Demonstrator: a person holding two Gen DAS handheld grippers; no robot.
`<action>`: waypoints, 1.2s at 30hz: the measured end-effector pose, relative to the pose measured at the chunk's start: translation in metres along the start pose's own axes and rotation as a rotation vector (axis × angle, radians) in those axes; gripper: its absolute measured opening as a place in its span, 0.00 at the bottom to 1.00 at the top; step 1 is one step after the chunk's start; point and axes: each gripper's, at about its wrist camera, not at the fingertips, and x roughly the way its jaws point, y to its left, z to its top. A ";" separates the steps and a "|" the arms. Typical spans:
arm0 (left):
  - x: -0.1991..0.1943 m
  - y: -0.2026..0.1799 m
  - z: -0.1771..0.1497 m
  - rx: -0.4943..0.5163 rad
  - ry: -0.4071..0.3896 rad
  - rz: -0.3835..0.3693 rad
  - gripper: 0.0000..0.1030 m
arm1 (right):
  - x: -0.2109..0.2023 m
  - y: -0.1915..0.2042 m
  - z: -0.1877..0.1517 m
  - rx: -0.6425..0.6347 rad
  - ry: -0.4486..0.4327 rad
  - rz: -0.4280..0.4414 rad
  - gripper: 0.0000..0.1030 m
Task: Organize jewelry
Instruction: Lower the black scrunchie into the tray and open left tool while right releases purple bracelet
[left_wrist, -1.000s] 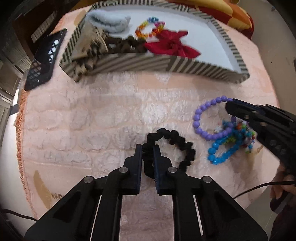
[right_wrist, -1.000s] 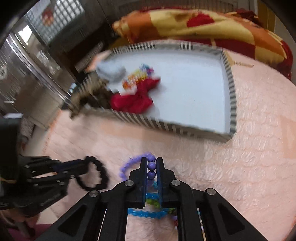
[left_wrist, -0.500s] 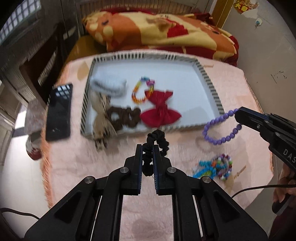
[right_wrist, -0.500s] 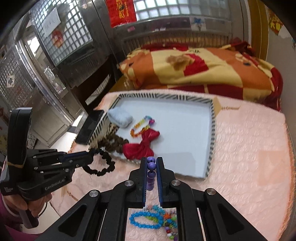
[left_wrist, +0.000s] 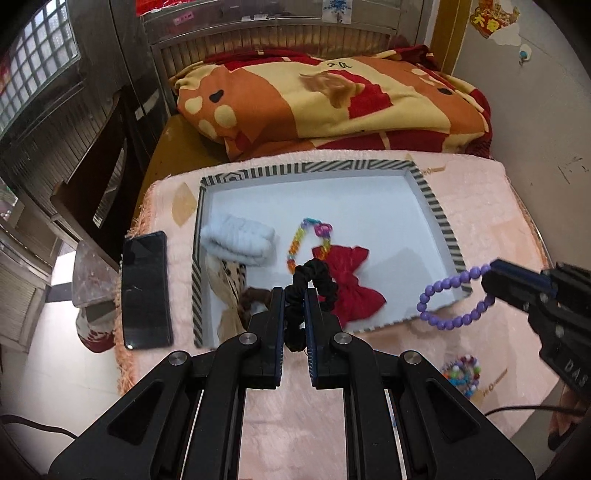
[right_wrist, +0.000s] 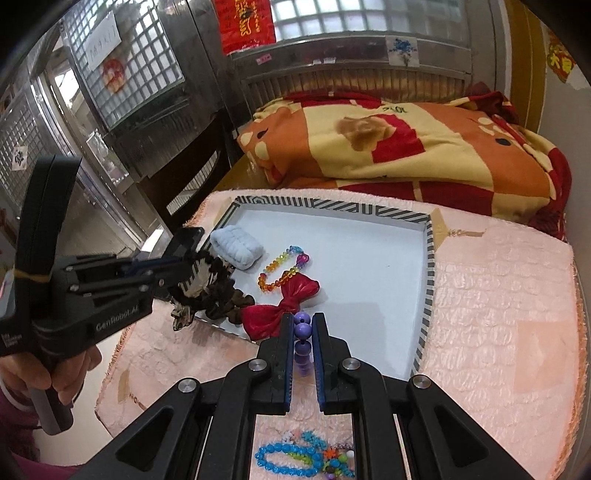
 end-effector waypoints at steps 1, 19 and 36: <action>0.003 0.001 0.002 0.000 0.002 0.004 0.09 | 0.005 0.000 0.001 -0.003 0.009 -0.001 0.08; 0.099 0.032 0.063 -0.108 0.132 -0.054 0.09 | 0.106 -0.043 0.019 0.047 0.175 -0.067 0.08; 0.170 0.061 0.092 -0.206 0.191 -0.030 0.14 | 0.140 -0.075 0.021 0.130 0.207 -0.112 0.30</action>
